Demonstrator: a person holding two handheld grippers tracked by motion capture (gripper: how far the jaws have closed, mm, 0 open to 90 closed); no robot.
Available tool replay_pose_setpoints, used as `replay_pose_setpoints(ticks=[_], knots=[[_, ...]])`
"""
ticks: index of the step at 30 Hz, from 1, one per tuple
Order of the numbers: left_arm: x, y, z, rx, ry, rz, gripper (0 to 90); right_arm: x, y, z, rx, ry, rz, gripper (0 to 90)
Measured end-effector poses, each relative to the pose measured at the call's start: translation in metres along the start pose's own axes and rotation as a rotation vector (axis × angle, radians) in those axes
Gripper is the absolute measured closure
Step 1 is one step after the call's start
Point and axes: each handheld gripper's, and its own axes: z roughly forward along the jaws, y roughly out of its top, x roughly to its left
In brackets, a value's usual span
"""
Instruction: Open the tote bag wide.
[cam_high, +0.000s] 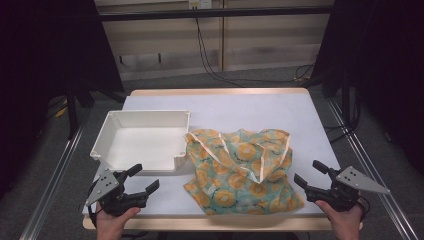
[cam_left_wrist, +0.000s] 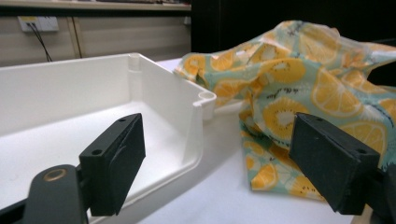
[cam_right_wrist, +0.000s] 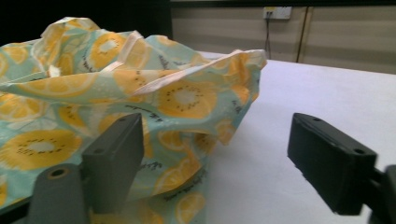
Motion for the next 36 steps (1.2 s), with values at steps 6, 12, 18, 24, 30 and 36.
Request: replay_pose_setpoints(ticks=[6, 12, 18, 24, 30, 36], knots=[[-0.002, -0.002, 0.007, 0.04, -0.046, -0.002, 20.1, 0.001, 0.003, 0.0, 0.009, 0.027, 0.015, 26.0], [-0.003, 0.0, 0.015, 0.067, -0.069, -0.023, 33.4, 0.002, 0.004, 0.004, 0.053, 0.112, -0.019, 39.5], [-0.011, 0.003, 0.024, 0.096, -0.122, -0.008, 39.8, 0.009, 0.01, 0.005, 0.087, 0.189, -0.034, 48.8], [-0.015, 0.015, 0.034, 0.089, -0.138, 0.01, 48.8, 0.016, 0.021, 0.005, 0.083, 0.235, -0.065, 56.2], [-0.019, 0.024, 0.05, 0.096, -0.189, 0.009, 53.3, 0.017, 0.034, 0.013, 0.088, 0.265, -0.081, 61.8], [-0.019, 0.04, 0.066, 0.093, -0.223, 0.024, 58.7, 0.02, 0.044, 0.024, 0.102, 0.305, -0.091, 65.5]])
